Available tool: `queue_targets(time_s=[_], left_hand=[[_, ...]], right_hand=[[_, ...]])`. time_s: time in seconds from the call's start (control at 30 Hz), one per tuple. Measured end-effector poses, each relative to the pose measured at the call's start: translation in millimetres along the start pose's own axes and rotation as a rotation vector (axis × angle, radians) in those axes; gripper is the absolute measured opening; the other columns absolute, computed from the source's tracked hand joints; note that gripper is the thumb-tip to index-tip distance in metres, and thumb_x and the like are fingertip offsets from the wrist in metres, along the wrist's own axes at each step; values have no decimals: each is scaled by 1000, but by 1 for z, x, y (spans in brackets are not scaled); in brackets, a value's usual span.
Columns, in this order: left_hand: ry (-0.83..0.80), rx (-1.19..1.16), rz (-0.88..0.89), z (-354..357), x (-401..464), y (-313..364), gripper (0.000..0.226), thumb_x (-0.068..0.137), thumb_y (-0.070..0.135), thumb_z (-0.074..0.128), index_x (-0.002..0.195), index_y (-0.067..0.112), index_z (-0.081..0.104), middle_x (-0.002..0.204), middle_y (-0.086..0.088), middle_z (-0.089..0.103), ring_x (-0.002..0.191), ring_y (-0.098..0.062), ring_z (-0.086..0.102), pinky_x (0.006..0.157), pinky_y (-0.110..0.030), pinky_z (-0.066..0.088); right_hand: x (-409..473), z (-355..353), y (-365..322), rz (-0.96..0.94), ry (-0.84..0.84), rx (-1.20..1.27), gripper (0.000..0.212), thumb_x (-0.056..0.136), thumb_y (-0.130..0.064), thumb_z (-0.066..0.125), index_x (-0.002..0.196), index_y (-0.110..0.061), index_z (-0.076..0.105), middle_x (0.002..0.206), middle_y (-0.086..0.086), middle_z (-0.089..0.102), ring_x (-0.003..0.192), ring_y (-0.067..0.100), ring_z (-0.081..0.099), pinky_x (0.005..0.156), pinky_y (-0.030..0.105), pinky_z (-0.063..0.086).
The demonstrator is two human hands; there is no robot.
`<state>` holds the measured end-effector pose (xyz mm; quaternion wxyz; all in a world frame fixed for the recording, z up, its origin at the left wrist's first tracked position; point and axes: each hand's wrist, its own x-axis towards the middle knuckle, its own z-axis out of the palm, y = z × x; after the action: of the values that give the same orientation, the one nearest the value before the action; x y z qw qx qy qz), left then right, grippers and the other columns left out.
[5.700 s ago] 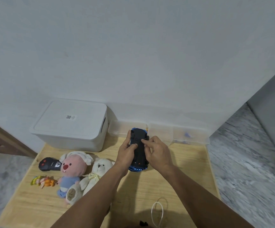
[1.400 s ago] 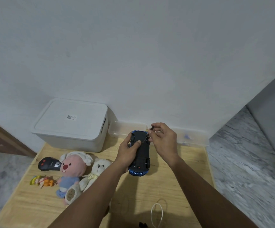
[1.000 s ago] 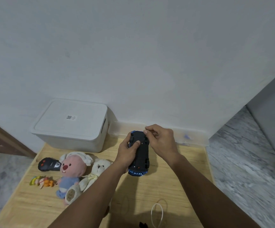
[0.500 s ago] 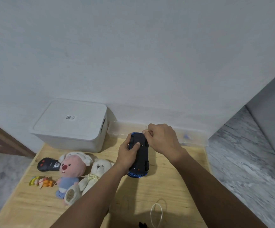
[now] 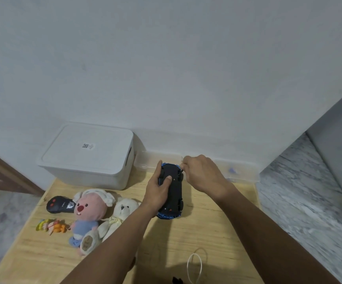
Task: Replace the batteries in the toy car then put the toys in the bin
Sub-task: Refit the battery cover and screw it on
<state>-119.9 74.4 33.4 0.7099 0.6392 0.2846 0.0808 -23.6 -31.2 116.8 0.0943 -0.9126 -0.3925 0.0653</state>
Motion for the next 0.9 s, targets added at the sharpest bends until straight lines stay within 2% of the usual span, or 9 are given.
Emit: queue_targets(time_s=[0.1,0.2,0.3,0.43,0.53,0.63,0.7,0.77,0.9], left_hand=[[-8,-5,8,2,-1,1,61,100,14,49,153,31,23,112,14,61,89,-6,66,63,-14,52],[-10,-13,-7,4,-1,0,61,100,15,49,152,33,24,112,12,62,90,-7,66,64,-15,53],[2,-21,-19,4,-1,0,61,99,15,50,152,34,25,114,9,63,93,-13,67,65,-18,55],[16,-2,-23,3,0,2,61,99,16,50,151,35,25,113,12,63,94,-14,66,65,-18,55],[30,-1,-32,3,1,2,61,99,16,50,151,36,26,115,8,63,95,-16,66,68,-22,57],[36,-6,-40,3,2,0,61,99,17,50,151,37,26,116,7,64,95,-18,67,76,-31,58],[37,-6,-36,3,2,0,60,99,16,50,151,36,27,115,9,63,96,-18,67,79,-33,58],[33,-7,-36,4,1,0,60,99,17,51,151,36,27,113,13,63,96,-17,67,79,-33,58],[32,-24,-48,6,1,-1,60,99,17,51,151,36,27,115,13,62,98,-17,66,83,-35,58]], right_hand=[[-1,0,-4,-2,28,-152,42,103,-44,31,97,-13,58,82,5,62,75,27,59,61,33,39],[0,1,-4,34,32,-137,50,101,-50,32,85,-13,61,74,3,58,70,24,57,60,33,40],[2,1,-2,26,22,18,43,100,-40,44,82,-8,66,77,6,63,74,25,58,66,36,44],[0,-2,-2,-15,20,90,15,97,-15,52,101,-10,65,92,7,67,86,24,60,70,33,46],[-4,-4,-4,8,2,111,16,94,-7,52,107,-9,61,97,9,66,89,25,59,72,35,48],[-5,-5,-5,25,11,58,17,98,-18,50,107,-8,61,97,12,66,88,28,61,70,37,47],[-7,-6,-7,21,33,-51,26,101,-30,46,103,-9,62,91,10,66,85,30,61,65,35,43],[-8,-6,-9,-2,46,-114,29,103,-32,43,103,-13,65,82,8,62,80,29,61,64,35,43],[-5,-5,-9,71,36,24,38,100,-36,46,83,-8,66,74,7,63,74,27,58,65,35,44]])
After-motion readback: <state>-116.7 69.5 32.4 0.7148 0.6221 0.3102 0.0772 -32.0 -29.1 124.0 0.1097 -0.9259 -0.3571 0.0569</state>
